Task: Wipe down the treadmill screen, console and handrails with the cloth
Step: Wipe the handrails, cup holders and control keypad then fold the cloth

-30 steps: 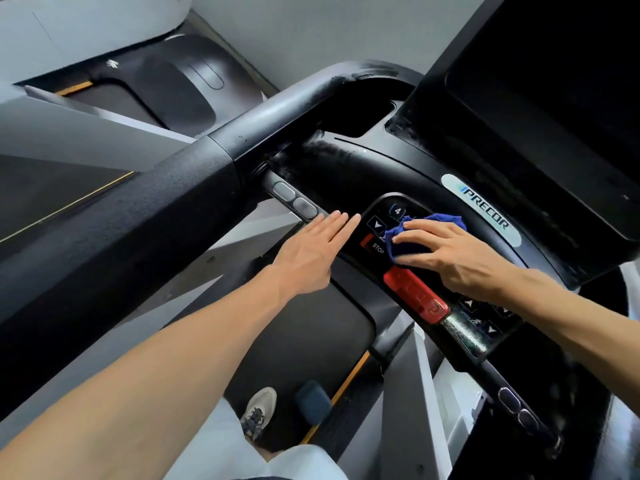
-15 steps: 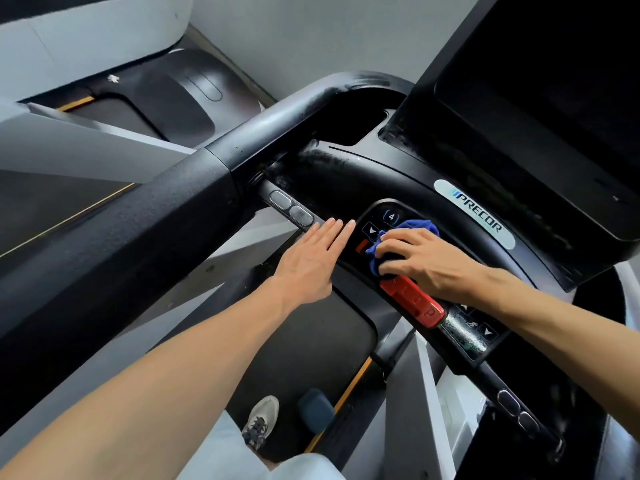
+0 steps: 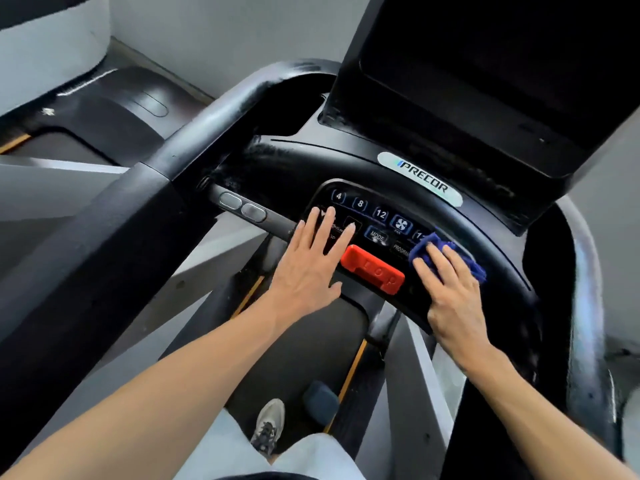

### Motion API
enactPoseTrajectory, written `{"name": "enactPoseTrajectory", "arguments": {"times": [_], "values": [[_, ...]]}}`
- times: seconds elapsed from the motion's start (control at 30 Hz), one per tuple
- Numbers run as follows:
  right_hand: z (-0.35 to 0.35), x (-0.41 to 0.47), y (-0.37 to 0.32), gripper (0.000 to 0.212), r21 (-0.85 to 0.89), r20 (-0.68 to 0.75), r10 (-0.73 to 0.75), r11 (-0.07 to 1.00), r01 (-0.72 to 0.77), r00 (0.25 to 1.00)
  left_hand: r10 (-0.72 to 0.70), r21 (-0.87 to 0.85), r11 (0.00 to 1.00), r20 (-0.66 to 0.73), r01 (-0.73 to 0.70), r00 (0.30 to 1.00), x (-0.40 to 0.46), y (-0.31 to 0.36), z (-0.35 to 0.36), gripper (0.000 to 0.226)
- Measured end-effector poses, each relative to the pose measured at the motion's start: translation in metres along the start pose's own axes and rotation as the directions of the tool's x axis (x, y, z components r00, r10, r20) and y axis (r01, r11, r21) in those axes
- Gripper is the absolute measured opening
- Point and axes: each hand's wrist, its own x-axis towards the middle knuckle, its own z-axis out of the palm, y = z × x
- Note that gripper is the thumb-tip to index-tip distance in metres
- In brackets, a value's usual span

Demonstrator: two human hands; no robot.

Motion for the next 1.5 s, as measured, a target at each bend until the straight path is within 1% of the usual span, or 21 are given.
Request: {"name": "enactPoseTrajectory", "arguments": {"times": [0.07,0.13,0.2,0.27,0.33,0.43,0.6,0.7,0.77,0.83,0.87,0.9,0.97,1.03,1.07,1.17,1.27,1.33,1.4,1.5], "values": [[0.018,-0.032,-0.02,0.074,0.071,-0.016,0.117,0.991,-0.116,0.993,0.04,0.019,0.999,0.024,-0.041,0.999,0.001,0.014,0.005,0.107],[0.034,-0.057,-0.047,0.071,0.141,-0.047,0.229,0.965,-0.22,0.972,0.043,0.048,0.998,0.023,-0.044,0.999,0.002,0.02,0.008,0.103],[0.047,-0.074,-0.074,0.071,0.157,-0.059,0.298,0.945,-0.286,0.953,0.051,0.076,0.996,0.014,-0.052,0.999,0.001,0.019,0.01,0.101],[0.052,-0.073,-0.087,0.069,0.167,-0.072,0.339,0.932,-0.323,0.938,0.059,0.096,0.994,-0.001,-0.059,0.998,0.001,0.018,0.011,0.101],[0.05,-0.054,-0.085,0.067,0.194,-0.089,0.391,0.909,-0.37,0.916,0.061,0.109,0.992,-0.007,-0.06,0.998,0.001,0.018,0.012,0.102],[0.043,-0.035,-0.078,0.07,0.199,-0.105,0.456,0.88,-0.431,0.884,0.062,0.124,0.99,-0.003,-0.061,0.998,0.002,0.019,0.012,0.104],[0.049,-0.067,-0.089,0.076,0.161,-0.122,0.395,0.913,-0.375,0.91,0.07,0.129,0.989,0.008,-0.071,0.998,0.002,0.018,0.007,0.105],[0.053,-0.067,-0.087,0.069,0.183,-0.133,0.38,0.917,-0.355,0.915,0.084,0.123,0.989,0.024,-0.086,0.996,0.002,0.009,0.005,0.103],[0.057,-0.071,-0.074,0.06,0.144,-0.154,0.257,0.961,-0.236,0.954,0.112,0.128,0.985,0.017,-0.113,0.994,-0.001,-0.006,0.003,0.1],[0.059,-0.075,-0.051,0.051,0.086,-0.174,0.06,0.995,-0.046,0.983,0.154,0.119,0.981,0.014,-0.155,0.988,-0.003,-0.023,0.005,0.095],[0.056,-0.076,-0.041,0.045,0.056,-0.17,-0.046,0.997,0.056,0.984,0.17,0.113,0.979,0.006,-0.17,0.985,-0.005,-0.03,0.007,0.093],[0.053,-0.074,-0.035,0.04,0.03,-0.156,-0.146,0.988,0.152,0.977,0.176,0.116,0.978,-0.006,-0.174,0.984,-0.007,-0.034,0.009,0.091],[0.048,-0.062,-0.034,0.04,-0.035,-0.141,-0.312,0.95,0.31,0.94,0.169,0.139,0.977,-0.036,-0.162,0.985,-0.014,-0.038,0.014,0.088],[0.053,-0.039,-0.047,0.042,-0.133,-0.119,-0.421,0.904,0.406,0.899,0.162,0.145,0.978,-0.064,-0.151,0.985,-0.022,-0.041,0.019,0.088],[0.057,-0.027,-0.058,0.043,-0.177,-0.098,-0.451,0.885,0.43,0.887,0.159,0.141,0.979,-0.071,-0.147,0.985,-0.026,-0.042,0.022,0.088],[0.069,0.006,-0.095,0.048,-0.253,-0.055,-0.484,0.853,0.456,0.874,0.152,0.115,0.983,-0.072,-0.144,0.986,-0.033,-0.045,0.023,0.09],[0.064,0.013,-0.113,0.053,-0.276,-0.025,-0.445,0.864,0.421,0.895,0.157,0.1,0.984,-0.06,-0.15,0.986,-0.034,-0.046,0.022,0.091],[0.055,0.0,-0.101,0.054,-0.285,0.004,-0.414,0.872,0.398,0.91,0.156,0.101,0.984,-0.057,-0.15,0.986,-0.034,-0.047,0.022,0.089],[0.048,-0.023,-0.078,0.049,-0.267,0.016,-0.393,0.885,0.382,0.92,0.152,0.101,0.984,-0.053,-0.146,0.987,-0.033,-0.048,0.023,0.089],[0.041,-0.052,-0.06,0.049,-0.204,-0.009,-0.324,0.927,0.316,0.946,0.138,0.108,0.985,-0.057,-0.132,0.989,-0.034,-0.045,0.023,0.088]]}}
